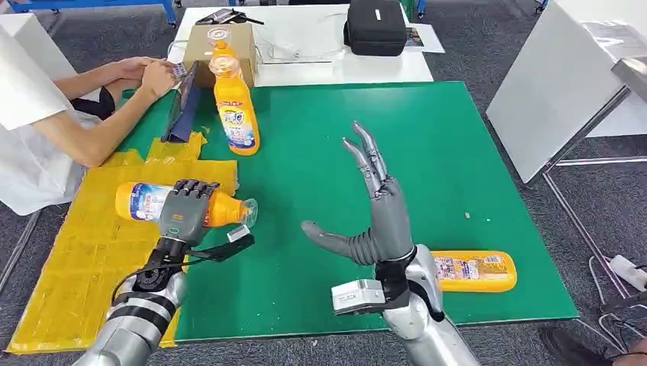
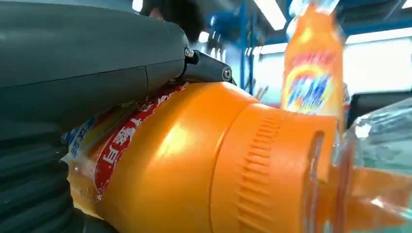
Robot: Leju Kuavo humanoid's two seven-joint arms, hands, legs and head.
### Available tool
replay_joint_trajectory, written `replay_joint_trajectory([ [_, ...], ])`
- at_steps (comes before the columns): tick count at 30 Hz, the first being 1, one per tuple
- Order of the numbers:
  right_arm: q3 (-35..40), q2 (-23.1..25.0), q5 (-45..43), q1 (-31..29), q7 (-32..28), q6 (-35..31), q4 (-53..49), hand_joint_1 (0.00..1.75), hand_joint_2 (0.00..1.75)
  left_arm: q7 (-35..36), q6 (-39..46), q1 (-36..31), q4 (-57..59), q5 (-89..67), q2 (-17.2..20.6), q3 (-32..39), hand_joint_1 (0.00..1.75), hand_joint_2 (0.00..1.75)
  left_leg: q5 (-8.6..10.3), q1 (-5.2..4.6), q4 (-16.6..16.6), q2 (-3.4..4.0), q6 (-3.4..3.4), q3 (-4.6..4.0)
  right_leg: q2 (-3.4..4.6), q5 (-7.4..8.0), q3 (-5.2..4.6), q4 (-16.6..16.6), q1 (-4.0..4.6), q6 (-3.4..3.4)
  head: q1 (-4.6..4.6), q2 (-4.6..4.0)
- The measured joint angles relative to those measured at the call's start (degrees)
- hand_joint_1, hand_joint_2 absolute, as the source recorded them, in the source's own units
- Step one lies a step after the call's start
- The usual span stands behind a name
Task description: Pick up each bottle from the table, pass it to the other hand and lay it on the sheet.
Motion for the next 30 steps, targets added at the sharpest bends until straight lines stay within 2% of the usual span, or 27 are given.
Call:
replay_joint_trajectory([
  [7, 0.59, -0.66, -0.02, -0.05, 0.00, -0.09, 0.00, 0.00, 1.75, 0.44, 0.09, -2.04, 6.96, 1.02, 0.96, 0.81, 1.75, 1.75, 0.00, 0.00, 0.00, 0.01, 0.00, -0.01, 0.01, 0.00, -0.01, 0.00, 0.00, 0.00, 0.00, 0.00],
  [12, 0.70, -0.72, -0.26, -0.05, 0.35, -0.13, 0.04, 0.00, 1.75, 3.76, 0.11, -4.27, 11.93, 1.02, 1.46, 1.35, 1.75, 1.75, -0.01, -0.01, 0.00, 0.01, 0.00, -0.03, 0.01, 0.00, -0.01, 0.00, -0.01, 0.00, 0.02, 0.00],
  [13, 0.79, -0.72, -0.26, -0.05, 0.35, -0.13, 0.04, 0.00, 1.75, 3.80, -0.02, -4.73, 12.76, 1.53, 1.53, 1.55, 0.58, 1.75, -0.01, -0.01, 0.00, 0.02, 0.00, -0.03, 0.01, 0.00, -0.01, 0.00, -0.01, 0.00, 0.00, 0.00],
  [14, 0.89, -0.72, -0.20, -0.04, 0.35, -0.13, 0.07, 0.00, 1.75, 3.30, -0.65, -5.30, 13.84, 3.35, 1.55, 2.03, 0.02, 1.75, -0.01, -0.01, 0.00, 0.02, 0.00, -0.03, 0.01, 0.00, -0.01, 0.00, -0.01, 0.00, 0.00, 0.00],
  [19, 1.40, -0.70, 0.72, -0.03, 0.85, -0.13, 0.09, 0.00, 1.75, 0.46, -5.53, -8.18, 17.24, 11.19, 1.46, 5.25, 0.00, 1.75, 0.00, 0.00, 0.00, 0.01, 0.00, 0.00, 0.02, 0.01, 0.00, 0.00, 0.00, 0.00, 0.00, 0.00],
  [30, 1.40, -0.70, 1.36, -0.02, 2.14, 0.40, 0.09, 0.00, 1.75, -5.42, -12.59, -9.62, 18.63, 18.36, 0.44, 9.38, 0.00, 1.75, 0.01, -0.01, 0.00, 0.00, 0.00, 0.05, 0.00, 0.00, 0.07, -0.01, -0.01, 0.00, 0.00, 0.00],
])
